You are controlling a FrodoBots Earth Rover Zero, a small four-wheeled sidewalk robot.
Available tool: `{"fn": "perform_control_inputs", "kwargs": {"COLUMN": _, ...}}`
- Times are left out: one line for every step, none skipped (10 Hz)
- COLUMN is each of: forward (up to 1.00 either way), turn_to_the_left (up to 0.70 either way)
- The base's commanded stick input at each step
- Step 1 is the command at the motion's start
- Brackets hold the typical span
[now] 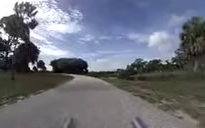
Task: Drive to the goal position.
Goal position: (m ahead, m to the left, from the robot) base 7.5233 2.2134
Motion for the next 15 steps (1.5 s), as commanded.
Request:
{"fn": "perform_control_inputs", "kwargs": {"forward": 0.69, "turn_to_the_left": 0.03}}
{"fn": "perform_control_inputs", "kwargs": {"forward": 0.69, "turn_to_the_left": 0.03}}
{"fn": "perform_control_inputs", "kwargs": {"forward": 0.69, "turn_to_the_left": 0.03}}
{"fn": "perform_control_inputs", "kwargs": {"forward": 0.69, "turn_to_the_left": 0.03}}
{"fn": "perform_control_inputs", "kwargs": {"forward": 0.69, "turn_to_the_left": 0.32}}
{"fn": "perform_control_inputs", "kwargs": {"forward": 0.69, "turn_to_the_left": 0.34}}
{"fn": "perform_control_inputs", "kwargs": {"forward": 0.69, "turn_to_the_left": 0.34}}
{"fn": "perform_control_inputs", "kwargs": {"forward": 0.69, "turn_to_the_left": 0.34}}
{"fn": "perform_control_inputs", "kwargs": {"forward": 0.69, "turn_to_the_left": 0.34}}
{"fn": "perform_control_inputs", "kwargs": {"forward": 0.69, "turn_to_the_left": 0.34}}
{"fn": "perform_control_inputs", "kwargs": {"forward": 0.69, "turn_to_the_left": 0.34}}
{"fn": "perform_control_inputs", "kwargs": {"forward": 0.69, "turn_to_the_left": 0.34}}
{"fn": "perform_control_inputs", "kwargs": {"forward": 0.69, "turn_to_the_left": 0.28}}
{"fn": "perform_control_inputs", "kwargs": {"forward": 0.69, "turn_to_the_left": 0.12}}
{"fn": "perform_control_inputs", "kwargs": {"forward": 0.69, "turn_to_the_left": 0.03}}
